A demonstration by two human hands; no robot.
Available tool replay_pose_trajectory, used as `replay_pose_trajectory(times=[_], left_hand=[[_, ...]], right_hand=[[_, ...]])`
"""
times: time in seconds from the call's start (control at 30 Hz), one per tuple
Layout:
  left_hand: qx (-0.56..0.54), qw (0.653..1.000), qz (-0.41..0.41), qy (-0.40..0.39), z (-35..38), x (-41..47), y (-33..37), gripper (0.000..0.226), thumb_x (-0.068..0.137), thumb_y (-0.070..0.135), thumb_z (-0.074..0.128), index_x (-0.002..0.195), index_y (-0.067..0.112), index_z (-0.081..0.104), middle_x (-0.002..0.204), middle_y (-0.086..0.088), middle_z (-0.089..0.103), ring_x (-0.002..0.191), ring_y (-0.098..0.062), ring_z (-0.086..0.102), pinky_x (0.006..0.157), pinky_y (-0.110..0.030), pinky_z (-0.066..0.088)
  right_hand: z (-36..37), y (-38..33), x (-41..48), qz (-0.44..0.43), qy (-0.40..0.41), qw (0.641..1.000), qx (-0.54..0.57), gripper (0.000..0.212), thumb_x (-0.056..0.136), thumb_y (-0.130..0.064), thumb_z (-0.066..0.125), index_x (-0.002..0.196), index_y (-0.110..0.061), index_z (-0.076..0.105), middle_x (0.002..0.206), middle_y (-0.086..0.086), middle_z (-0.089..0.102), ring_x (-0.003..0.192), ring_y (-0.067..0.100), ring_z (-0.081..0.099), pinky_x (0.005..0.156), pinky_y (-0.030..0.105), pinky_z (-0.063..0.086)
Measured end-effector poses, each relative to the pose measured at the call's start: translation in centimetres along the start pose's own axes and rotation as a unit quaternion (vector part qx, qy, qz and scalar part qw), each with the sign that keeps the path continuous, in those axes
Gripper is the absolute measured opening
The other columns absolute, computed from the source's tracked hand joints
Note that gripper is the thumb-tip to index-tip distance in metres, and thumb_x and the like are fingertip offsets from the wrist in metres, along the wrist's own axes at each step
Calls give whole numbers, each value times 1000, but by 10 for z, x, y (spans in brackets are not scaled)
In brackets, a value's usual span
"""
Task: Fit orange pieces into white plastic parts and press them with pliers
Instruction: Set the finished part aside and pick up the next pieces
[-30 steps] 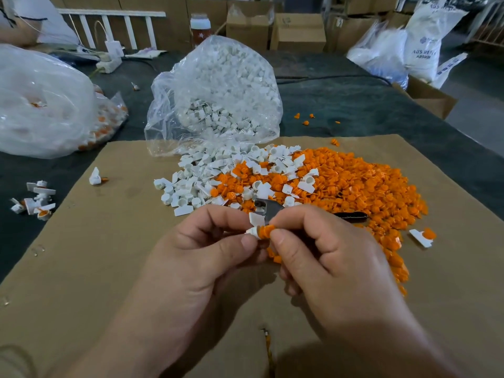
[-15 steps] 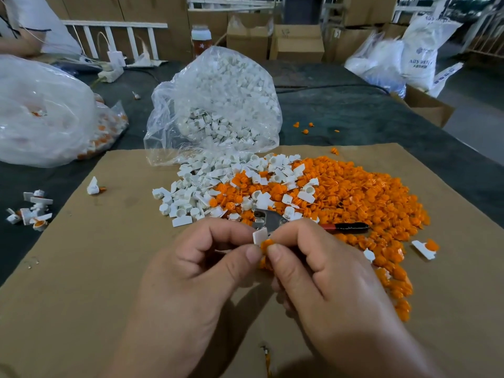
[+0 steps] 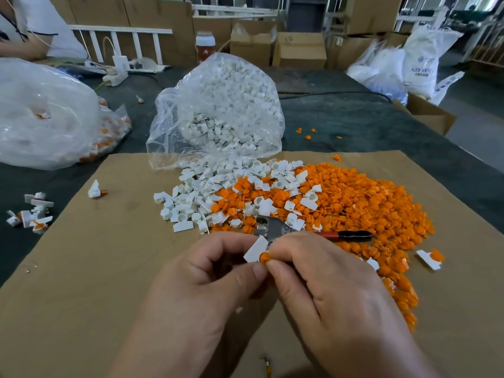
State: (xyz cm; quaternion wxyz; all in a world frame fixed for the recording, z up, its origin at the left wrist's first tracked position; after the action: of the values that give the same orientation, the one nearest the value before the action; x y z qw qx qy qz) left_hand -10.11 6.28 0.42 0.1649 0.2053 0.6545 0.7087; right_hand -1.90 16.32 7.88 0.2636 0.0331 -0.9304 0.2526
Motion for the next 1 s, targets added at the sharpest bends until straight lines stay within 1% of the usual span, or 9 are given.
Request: replay_pose_trajectory(times=[0.17,0.3,0.37,0.47,0.5,0.6,0.63,0.83,1.0], left_hand=[[43,999,17,28,-7,1,-5,36,60,48,77,93,33,77,74,-2,73,67,-20,70,61,-45,57],[52,998,21,38,-9,0,-9,44,61,45,81,103,30,75,76,-5,71,69,-25,64,70,-63,55],[60,997,34,33,-8,0,-7,37,65,42,81,100,31,75,78,-1,73,71,-23,69,64,-55,61],[92,993,67,16,-4,-1,3,18,71,33,76,89,34,74,78,8,75,70,-10,73,56,-26,58],[93,993,66,15,-4,-2,4,18,72,33,75,89,34,74,79,8,75,71,-12,73,57,-29,59],[80,996,39,13,-4,-6,4,30,67,44,76,94,31,73,78,-6,74,74,-37,71,67,-62,58],[82,996,36,12,-4,-7,6,33,64,46,76,93,31,73,76,-7,74,73,-39,70,68,-64,58],[109,993,38,0,1,-9,15,22,60,40,76,82,37,72,68,0,73,62,-20,70,56,-30,57],[119,992,41,-3,3,-10,16,18,62,34,74,81,34,71,68,2,74,62,-14,69,55,-26,55]], right_hand=[[3,0,0,-2,-10,999,41,15,95,-34,50,92,-26,62,92,-14,59,84,6,59,65,21,46],[9,24,-3,111,-17,979,172,13,85,-48,56,88,-38,63,83,-14,66,71,6,65,62,28,54],[23,40,-9,190,-43,935,297,13,79,-44,65,92,-40,63,79,-10,69,63,13,68,55,37,59],[36,46,-11,219,-87,898,371,19,79,-37,68,98,-38,66,82,-5,71,66,18,70,59,42,60],[36,45,-11,211,-92,898,376,18,80,-36,68,98,-37,67,83,-3,71,67,18,70,59,43,59],[35,43,-10,194,-98,897,384,14,84,-33,67,97,-33,69,83,-3,71,66,18,69,58,43,59],[34,42,-9,188,-100,897,388,13,85,-31,66,97,-33,69,83,-3,71,66,18,69,58,43,60],[32,38,-7,167,-112,895,398,12,87,-24,64,94,-32,70,76,-2,69,62,19,69,54,42,59],[34,40,-8,177,-109,896,392,9,86,-24,64,93,-29,68,72,3,68,58,20,68,51,44,58]])
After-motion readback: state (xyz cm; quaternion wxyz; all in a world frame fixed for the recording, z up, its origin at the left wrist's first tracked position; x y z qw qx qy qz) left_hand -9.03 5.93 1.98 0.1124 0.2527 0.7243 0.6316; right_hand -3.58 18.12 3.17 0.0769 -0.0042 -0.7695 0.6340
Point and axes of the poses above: each hand's wrist, its own x-axis towards the middle knuckle, its own z-axis out of the palm, y = z × x, the point moved 10 cm from there along x, towards the middle knuckle
